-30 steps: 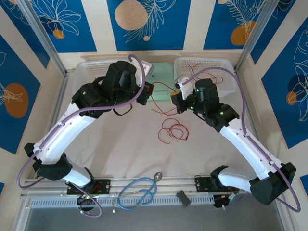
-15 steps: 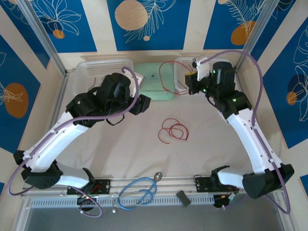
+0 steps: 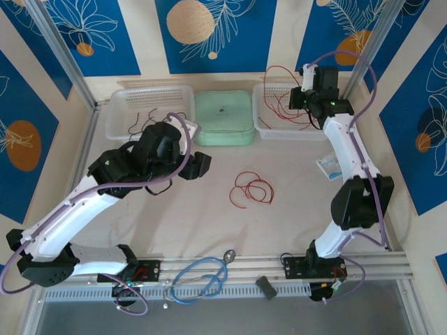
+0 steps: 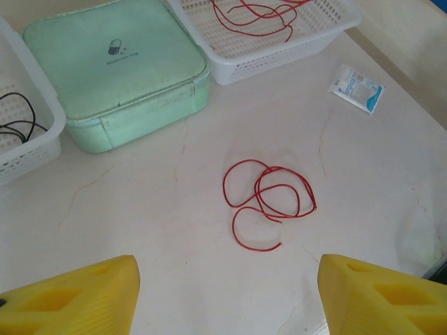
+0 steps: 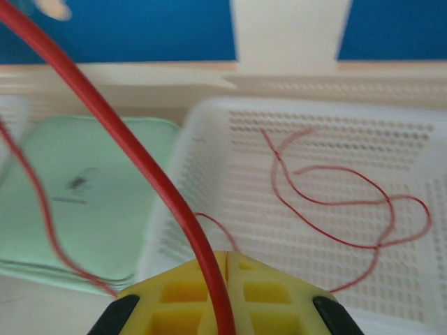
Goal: Untangle the cables
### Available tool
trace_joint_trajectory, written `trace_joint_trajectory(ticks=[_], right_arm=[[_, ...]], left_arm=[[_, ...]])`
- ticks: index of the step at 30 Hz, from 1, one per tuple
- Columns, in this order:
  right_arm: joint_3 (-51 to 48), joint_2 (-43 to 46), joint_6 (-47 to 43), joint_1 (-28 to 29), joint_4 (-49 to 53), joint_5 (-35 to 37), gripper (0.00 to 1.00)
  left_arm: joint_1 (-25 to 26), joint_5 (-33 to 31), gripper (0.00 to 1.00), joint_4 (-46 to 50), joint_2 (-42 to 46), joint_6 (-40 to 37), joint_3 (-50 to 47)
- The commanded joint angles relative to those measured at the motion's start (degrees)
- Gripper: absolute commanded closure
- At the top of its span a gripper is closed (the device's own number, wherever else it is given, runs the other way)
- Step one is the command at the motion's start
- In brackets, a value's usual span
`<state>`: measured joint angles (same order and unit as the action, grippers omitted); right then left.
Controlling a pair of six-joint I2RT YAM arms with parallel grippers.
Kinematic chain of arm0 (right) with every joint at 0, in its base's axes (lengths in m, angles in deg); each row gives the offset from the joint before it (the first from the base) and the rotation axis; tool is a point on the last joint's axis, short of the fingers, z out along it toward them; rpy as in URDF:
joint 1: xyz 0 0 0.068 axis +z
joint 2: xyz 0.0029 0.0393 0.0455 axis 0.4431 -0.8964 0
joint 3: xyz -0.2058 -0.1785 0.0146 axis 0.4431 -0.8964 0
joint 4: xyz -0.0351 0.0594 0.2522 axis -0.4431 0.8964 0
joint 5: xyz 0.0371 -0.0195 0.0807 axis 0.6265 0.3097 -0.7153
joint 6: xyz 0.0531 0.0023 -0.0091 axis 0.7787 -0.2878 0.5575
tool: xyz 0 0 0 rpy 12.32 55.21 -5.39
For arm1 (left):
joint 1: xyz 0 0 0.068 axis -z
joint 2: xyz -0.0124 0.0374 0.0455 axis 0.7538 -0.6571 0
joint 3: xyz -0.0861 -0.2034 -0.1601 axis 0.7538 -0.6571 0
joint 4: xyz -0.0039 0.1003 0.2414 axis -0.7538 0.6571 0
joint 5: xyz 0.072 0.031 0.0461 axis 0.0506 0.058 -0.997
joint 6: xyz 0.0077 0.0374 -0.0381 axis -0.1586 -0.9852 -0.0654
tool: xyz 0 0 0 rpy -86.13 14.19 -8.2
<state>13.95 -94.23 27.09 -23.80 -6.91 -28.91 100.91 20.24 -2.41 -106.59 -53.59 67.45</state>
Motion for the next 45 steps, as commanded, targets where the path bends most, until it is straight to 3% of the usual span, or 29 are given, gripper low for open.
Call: trace_joint_trajectory(ticks=[1, 5, 14, 15, 18, 20, 26, 31, 45], right_arm=[[1.1, -3.4, 2.82, -2.14, -4.27, 3.53, 1.0], [2.67, -9.69, 4.46, -3.93, -5.81, 4.73, 1.0], [12.81, -25.87, 8.12, -5.36, 3.69, 4.3, 1.0], [13.22, -26.52, 8.65, -5.4, 4.18, 4.22, 0.97], [13.41, -26.96, 10.21, -5.88, 4.99, 3.56, 0.7], [13.42, -26.33, 11.03, -6.26, 5.14, 2.83, 0.61], [12.3, -21.59, 11.77, -6.68, 5.25, 1.88, 0.42], [8.92, -14.56, 13.09, -6.63, 4.93, 1.77, 0.33], [-15.08, 15.7, 19.21, -4.94, 2.73, -2.65, 0.34]], left_arm=[[0.27, -0.44, 0.32, -1.0, 2.24, 2.17, -1.31], [0.35, 0.66, 0.32, -0.9, 2.85, 3.94, -2.93], [1.08, 2.03, 0.32, -1.38, 2.14, 7.93, -9.01], [1.27, 2.28, 0.32, -1.64, 1.87, 8.3, -9.55], [1.58, 3.06, 0.32, -2.46, 0.53, 9.15, -11.03], [1.92, 3.65, 0.32, -2.98, -0.62, 9.66, -11.95], [2.64, 4.65, 0.32, -4.23, -4.34, 10.77, -14.35], [3.01, 5.55, 0.32, -3.68, -7.89, 11.82, -15.12], [6.46, 9.36, 0.34, -9.2, -24.23, 14.83, -13.77]])
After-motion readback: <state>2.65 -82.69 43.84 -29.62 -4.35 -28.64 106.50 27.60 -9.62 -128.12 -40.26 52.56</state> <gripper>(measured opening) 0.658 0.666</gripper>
